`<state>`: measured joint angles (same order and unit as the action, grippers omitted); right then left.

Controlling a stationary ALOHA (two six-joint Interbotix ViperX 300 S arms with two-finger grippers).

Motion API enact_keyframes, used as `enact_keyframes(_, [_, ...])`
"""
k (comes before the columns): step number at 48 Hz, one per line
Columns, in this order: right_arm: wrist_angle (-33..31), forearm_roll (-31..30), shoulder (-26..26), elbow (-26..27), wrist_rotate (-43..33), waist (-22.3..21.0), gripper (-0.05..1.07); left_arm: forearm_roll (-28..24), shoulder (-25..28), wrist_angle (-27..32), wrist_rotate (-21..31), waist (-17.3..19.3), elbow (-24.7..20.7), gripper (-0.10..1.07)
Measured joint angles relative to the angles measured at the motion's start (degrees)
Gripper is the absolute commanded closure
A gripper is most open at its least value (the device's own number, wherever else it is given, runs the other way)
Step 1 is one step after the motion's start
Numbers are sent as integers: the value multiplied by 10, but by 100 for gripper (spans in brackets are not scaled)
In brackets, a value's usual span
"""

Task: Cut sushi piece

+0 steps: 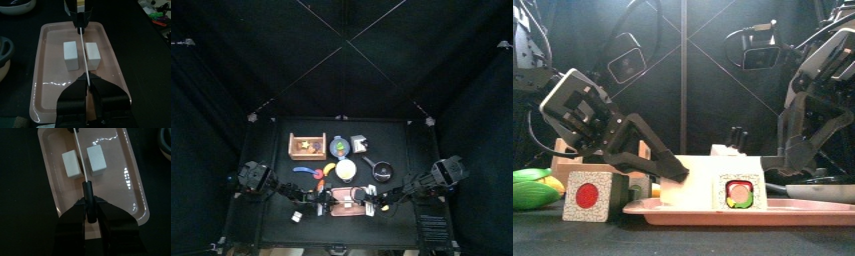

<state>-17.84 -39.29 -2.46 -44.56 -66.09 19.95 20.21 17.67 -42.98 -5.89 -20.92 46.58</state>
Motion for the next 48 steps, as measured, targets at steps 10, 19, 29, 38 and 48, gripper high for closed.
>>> enact_keyframes(10, [1,3,-1,2,0,4,60,0,0,-1,0,-5,-1,53])
enact_keyframes(19, [0,3,-1,4,0,8,60,0,-4,0,-1,-10,0,53])
enact_keyframes(29, [-25,2,-13,9,0,9,60,0,-22,0,-3,-10,2,53])
enact_keyframes(38, [-41,-2,-34,11,1,11,60,-6,-43,0,-4,-10,7,53])
enact_keyframes(48, [-42,-4,-35,11,0,11,60,-10,-44,0,-4,-7,7,53])
